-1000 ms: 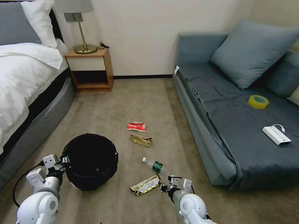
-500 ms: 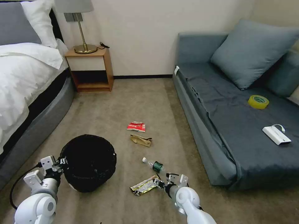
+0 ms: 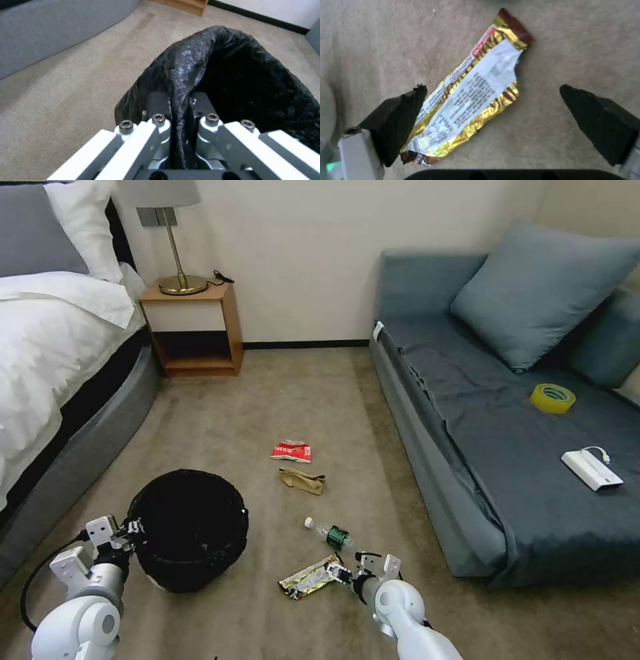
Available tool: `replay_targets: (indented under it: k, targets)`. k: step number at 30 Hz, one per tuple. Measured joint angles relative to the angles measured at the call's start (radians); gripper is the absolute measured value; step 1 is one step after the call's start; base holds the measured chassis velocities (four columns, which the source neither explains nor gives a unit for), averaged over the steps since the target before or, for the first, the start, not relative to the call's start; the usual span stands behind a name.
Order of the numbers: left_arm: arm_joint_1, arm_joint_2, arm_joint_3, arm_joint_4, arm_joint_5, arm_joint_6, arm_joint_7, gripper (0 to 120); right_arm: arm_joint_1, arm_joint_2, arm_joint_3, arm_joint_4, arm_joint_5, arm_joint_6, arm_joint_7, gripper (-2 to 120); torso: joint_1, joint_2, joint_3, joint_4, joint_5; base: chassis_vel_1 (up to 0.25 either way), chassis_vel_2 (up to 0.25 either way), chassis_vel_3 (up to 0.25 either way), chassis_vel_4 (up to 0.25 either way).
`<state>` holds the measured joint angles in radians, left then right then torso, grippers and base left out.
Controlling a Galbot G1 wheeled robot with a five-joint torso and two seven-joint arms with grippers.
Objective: Pick up the trash bin, then pick up the garbage on the floor and place it into the trash bin.
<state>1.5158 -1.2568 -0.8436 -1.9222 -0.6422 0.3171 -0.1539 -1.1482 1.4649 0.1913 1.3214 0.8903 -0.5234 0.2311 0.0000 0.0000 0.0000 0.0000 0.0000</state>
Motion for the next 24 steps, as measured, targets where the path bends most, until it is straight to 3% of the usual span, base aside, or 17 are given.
replay_targets:
  k: [24]
  targets:
    - [0.007,-0.014,-0.004,0.01,0.01,-0.007,0.013,5,0.046,0.051,-0.03,-0.068,-0.033,0.019,-0.02,100,0.0,0.0,0.0,0.0,0.0,0.0,0.0,0.0,0.0]
